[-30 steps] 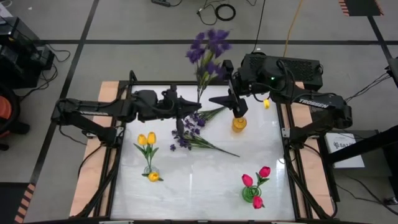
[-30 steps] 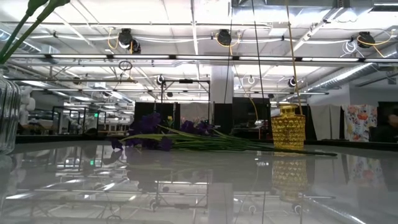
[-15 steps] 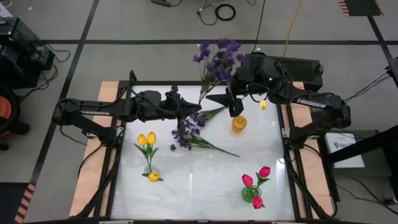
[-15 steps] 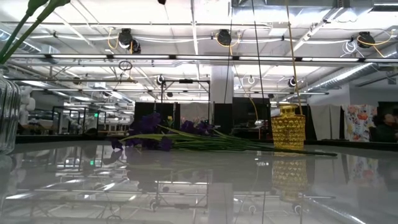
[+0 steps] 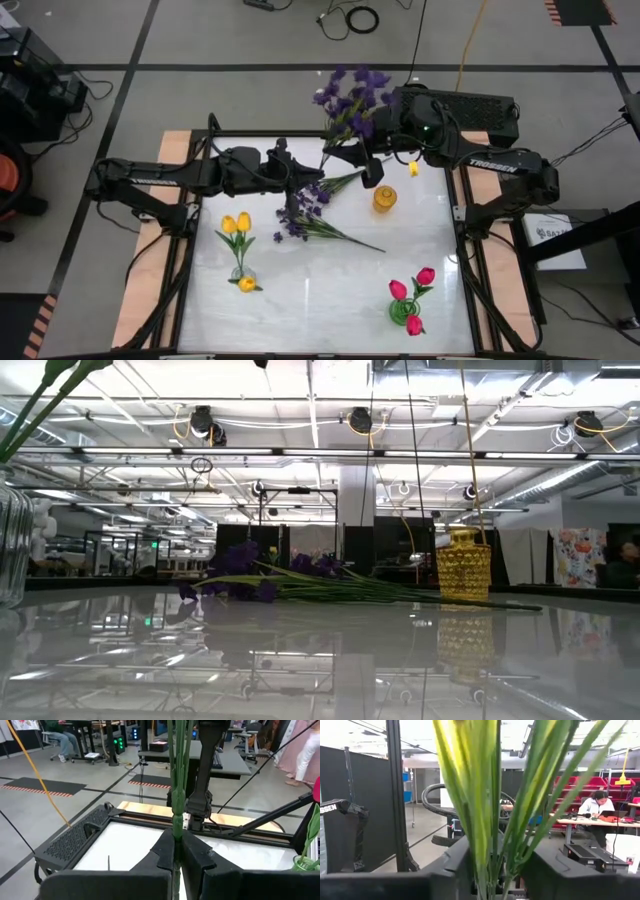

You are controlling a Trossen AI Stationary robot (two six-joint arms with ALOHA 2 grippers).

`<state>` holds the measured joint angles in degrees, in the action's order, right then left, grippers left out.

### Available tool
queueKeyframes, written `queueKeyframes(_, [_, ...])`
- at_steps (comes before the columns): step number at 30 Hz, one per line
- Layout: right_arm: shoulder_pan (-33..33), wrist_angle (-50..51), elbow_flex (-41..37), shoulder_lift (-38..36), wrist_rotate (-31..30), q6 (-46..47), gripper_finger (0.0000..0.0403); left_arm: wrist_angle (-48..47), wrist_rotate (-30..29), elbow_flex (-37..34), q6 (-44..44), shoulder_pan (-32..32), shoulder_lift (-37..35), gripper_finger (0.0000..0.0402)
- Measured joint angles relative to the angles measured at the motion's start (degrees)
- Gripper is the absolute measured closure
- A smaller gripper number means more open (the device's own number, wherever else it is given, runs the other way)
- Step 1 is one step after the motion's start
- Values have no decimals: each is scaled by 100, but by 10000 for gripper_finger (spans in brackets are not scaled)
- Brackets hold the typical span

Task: Sort flowers into vase by color
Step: Put the top left purple flowers into the yellow vase

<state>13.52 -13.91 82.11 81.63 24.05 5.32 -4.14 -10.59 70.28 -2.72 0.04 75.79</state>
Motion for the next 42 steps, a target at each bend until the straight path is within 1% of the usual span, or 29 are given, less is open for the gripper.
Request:
queueKeyframes(11, [0,105,0,-145,5,151,369,-111,-35,0,-2,-5,0,386])
queueKeyframes(14, [2,135,2,-145,2,151,394,-106,-38,0,0,-7,0,378])
queueKeyframes(17, [2,248,2,-158,2,151,395,-91,-52,0,0,-35,0,350])
queueKeyframes(19, [2,470,0,-215,-16,131,397,-63,-75,0,0,-82,-4,319])
queueKeyframes(22, [27,915,0,-437,-180,2,399,-87,-118,0,3,-181,-29,260])
queueKeyframes(24, [59,1295,0,-661,-355,-108,399,-99,-335,-4,23,-269,-76,219])
queueKeyframes(26, [89,1774,2,-919,-618,-160,399,-73,-709,-2,26,-332,-161,182])
queueKeyframes(29, [119,2575,2,-1249,-1033,-240,399,-113,-1206,-2,28,-368,-284,141])
queueKeyframes(31, [134,3220,2,-1440,-1389,-436,399,-127,-1364,-2,32,-365,-375,126])
queueKeyframes(33, [149,3803,2,-1588,-1768,-485,399,-158,-1394,-2,50,-365,-446,121])
queueKeyframes(35, [155,4225,0,-1678,-1993,-483,398,-272,-1395,-2,105,-365,-483,119])
queueKeyframes(37, [157,4392,-41,-1726,-2142,-471,397,-367,-1397,-2,179,-365,-479,119])
queueKeyframes(40, [155,4391,-310,-1781,-2201,-443,396,-661,-1397,-2,158,-365,-476,118])
queueKeyframes(42, [153,4395,-576,-1791,-2428,-447,396,-856,-1397,-2,107,-365,-463,118])
